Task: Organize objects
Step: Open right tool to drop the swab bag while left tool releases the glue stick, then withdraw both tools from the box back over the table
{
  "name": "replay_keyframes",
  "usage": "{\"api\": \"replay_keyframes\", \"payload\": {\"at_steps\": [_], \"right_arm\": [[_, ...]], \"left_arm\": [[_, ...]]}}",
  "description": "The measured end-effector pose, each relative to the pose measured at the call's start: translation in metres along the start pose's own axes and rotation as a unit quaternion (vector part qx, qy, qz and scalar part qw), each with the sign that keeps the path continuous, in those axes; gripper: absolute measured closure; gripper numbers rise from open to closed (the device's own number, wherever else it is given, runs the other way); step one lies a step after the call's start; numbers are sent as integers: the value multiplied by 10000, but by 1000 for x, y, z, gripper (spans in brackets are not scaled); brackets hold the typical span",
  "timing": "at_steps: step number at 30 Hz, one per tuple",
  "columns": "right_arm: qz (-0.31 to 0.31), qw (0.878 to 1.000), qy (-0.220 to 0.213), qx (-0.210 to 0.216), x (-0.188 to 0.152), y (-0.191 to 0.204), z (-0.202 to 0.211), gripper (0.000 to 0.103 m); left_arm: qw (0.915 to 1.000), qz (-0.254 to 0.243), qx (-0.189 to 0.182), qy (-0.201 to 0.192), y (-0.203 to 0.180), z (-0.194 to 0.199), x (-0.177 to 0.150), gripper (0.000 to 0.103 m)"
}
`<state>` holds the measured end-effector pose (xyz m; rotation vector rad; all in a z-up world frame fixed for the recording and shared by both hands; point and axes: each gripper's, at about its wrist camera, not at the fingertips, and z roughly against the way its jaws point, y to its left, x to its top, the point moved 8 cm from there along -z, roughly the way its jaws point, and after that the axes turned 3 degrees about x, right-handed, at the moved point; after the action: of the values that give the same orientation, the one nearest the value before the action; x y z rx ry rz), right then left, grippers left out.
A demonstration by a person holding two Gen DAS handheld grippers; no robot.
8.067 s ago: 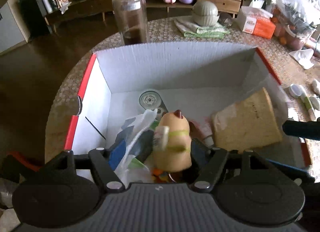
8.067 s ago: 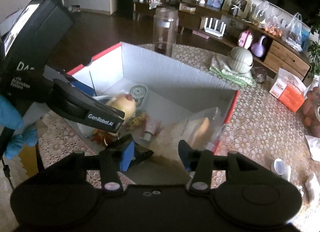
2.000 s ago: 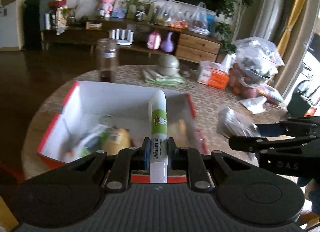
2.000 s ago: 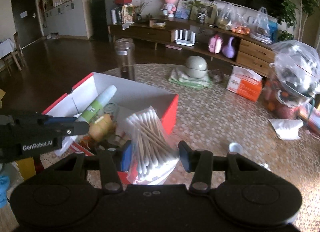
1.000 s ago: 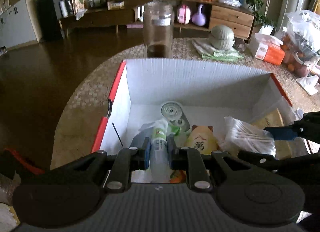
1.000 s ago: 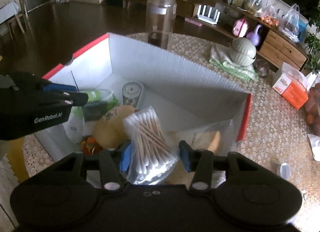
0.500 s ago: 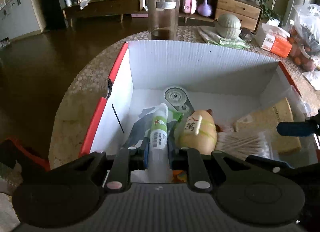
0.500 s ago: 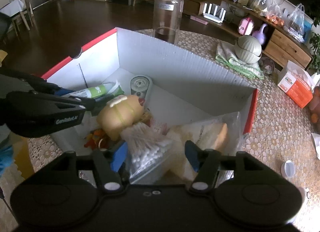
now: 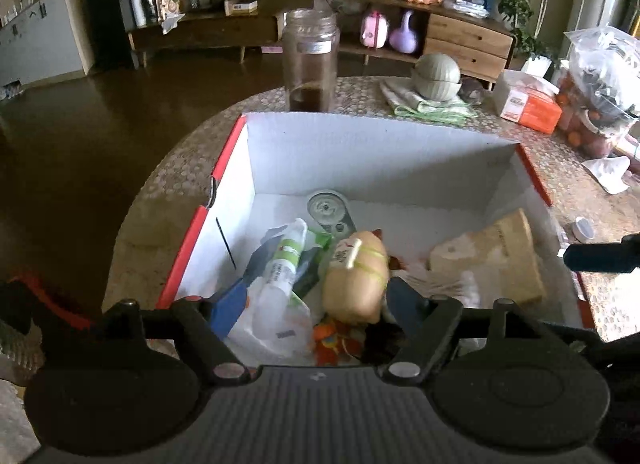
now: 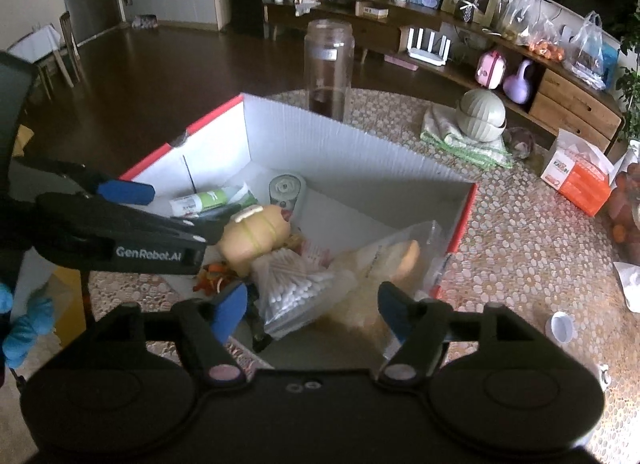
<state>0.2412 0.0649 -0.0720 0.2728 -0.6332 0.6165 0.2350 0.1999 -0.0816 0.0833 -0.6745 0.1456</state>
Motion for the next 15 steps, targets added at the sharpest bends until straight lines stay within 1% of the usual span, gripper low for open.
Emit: {"api": "replay_keyframes", "payload": {"at_steps": [8,12,13,15], "right_arm": [[-123,9993,-261,257,-5,-9,36,22],[-70,9990,-368,263,-10,-13,52,20],[-61,9990,-377,245,-12,-16,55,20],[-44,9991,-386,196,-18,-20,61,20]], "left_arm": [[9999,-12,-162,-54,-18,25,-3,26],[9998,-34,-202,-81,-29,36,-6,26],[9997,-58,-203,-85,-32,38,-7,23],[9996,-103,-229,-101,-39,42,-10,21]]}}
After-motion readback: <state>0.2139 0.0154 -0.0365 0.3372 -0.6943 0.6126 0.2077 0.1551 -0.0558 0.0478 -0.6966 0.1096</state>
